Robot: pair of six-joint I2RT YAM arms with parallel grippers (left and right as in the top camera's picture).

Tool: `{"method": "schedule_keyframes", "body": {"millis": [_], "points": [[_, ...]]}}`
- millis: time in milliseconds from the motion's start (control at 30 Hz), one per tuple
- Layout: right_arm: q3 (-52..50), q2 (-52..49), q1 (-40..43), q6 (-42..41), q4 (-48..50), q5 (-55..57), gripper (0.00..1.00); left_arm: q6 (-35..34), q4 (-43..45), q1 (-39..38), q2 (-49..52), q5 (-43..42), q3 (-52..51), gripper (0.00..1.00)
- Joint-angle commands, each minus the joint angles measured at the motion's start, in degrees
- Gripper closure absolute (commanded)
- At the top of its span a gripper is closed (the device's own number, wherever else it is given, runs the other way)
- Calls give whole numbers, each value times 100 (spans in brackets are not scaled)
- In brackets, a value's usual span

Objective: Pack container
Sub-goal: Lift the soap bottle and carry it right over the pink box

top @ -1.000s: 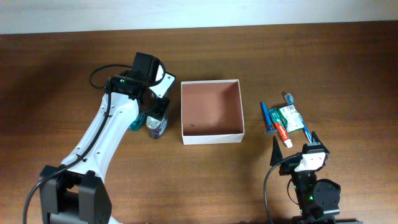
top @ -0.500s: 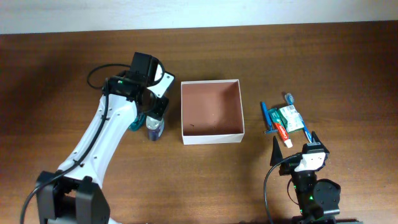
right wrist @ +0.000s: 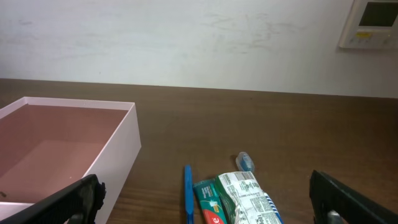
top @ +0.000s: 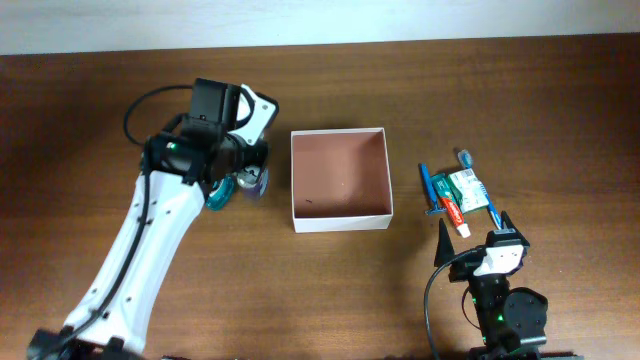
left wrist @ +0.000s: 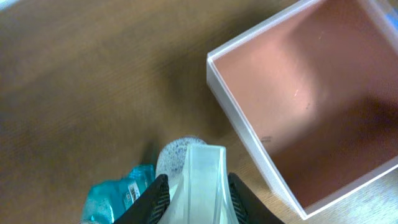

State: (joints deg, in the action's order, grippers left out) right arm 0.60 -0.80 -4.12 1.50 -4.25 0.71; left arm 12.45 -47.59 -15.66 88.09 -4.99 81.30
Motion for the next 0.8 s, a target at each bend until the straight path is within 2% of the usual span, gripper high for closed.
{"method": "schedule_keyframes", "body": {"millis": [0,333,767], "points": [[-28,48,-33,-20,-39,-7,2,-472,280,7,-455,-278,267,70],[-28,48,-33,-20,-39,-7,2,-1471,859,-122,-785,-385,267,70],[-28,48,-33,-22,-39,-7,2,-1934,1825,-772,-610,-120,267,71]]}}
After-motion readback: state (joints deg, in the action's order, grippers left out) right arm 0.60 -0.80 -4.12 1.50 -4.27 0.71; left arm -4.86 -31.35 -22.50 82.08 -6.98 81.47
